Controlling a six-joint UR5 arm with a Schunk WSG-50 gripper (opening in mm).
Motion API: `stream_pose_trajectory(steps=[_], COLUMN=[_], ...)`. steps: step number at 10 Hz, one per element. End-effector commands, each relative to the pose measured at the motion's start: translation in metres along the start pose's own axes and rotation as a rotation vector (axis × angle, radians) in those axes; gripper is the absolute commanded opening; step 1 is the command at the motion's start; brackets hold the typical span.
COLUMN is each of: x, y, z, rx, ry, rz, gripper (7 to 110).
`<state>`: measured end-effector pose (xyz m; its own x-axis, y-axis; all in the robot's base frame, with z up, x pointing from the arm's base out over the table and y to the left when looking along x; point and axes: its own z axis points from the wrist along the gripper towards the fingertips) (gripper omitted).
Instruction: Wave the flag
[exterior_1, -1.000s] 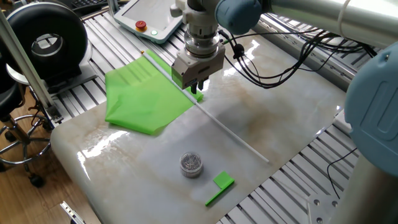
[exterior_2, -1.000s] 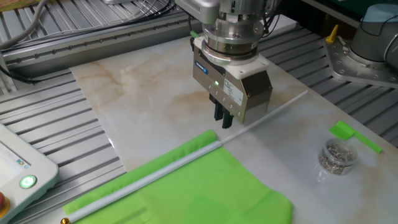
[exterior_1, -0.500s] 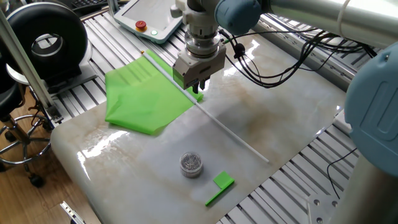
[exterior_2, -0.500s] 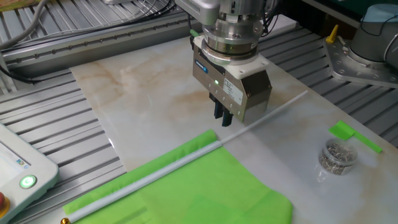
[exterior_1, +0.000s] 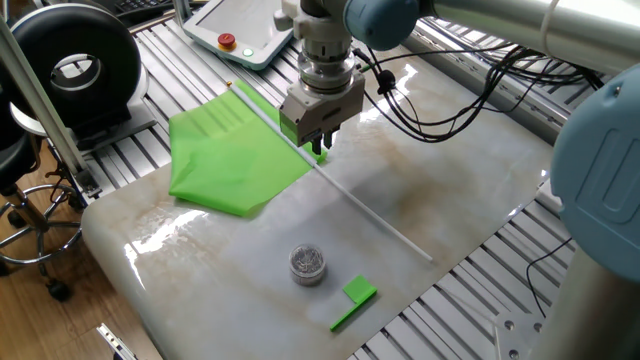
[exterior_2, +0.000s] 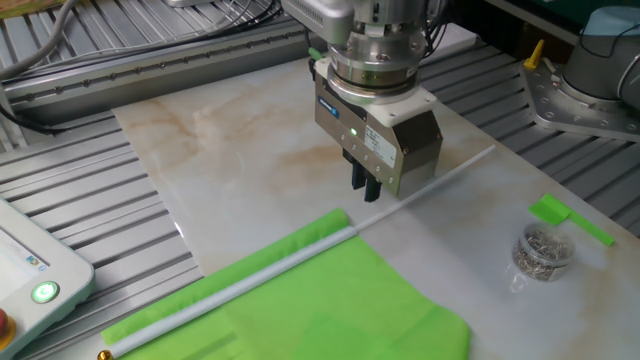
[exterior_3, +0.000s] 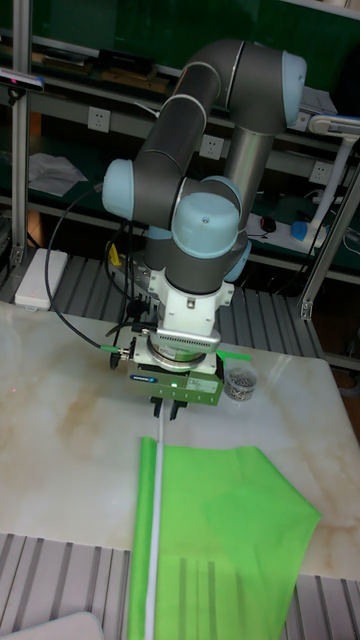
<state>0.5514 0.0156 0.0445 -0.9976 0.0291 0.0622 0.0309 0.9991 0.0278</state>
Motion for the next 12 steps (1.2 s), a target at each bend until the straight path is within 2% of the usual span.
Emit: stream_pose_trajectory(steps=[1, 5, 8, 12], x=[0.004, 0.009, 0.008, 0.007], y=[0.004, 0.005, 0.012, 0.013], z=[-0.001, 0.012, 0.020, 0.030], rx=[-0.018, -0.021, -0.054, -0.048], ry=[0.018, 0.031, 0.027, 0.018], rz=[-0.011, -0.030, -0.056, -0.060], gripper=[22, 22, 22, 22])
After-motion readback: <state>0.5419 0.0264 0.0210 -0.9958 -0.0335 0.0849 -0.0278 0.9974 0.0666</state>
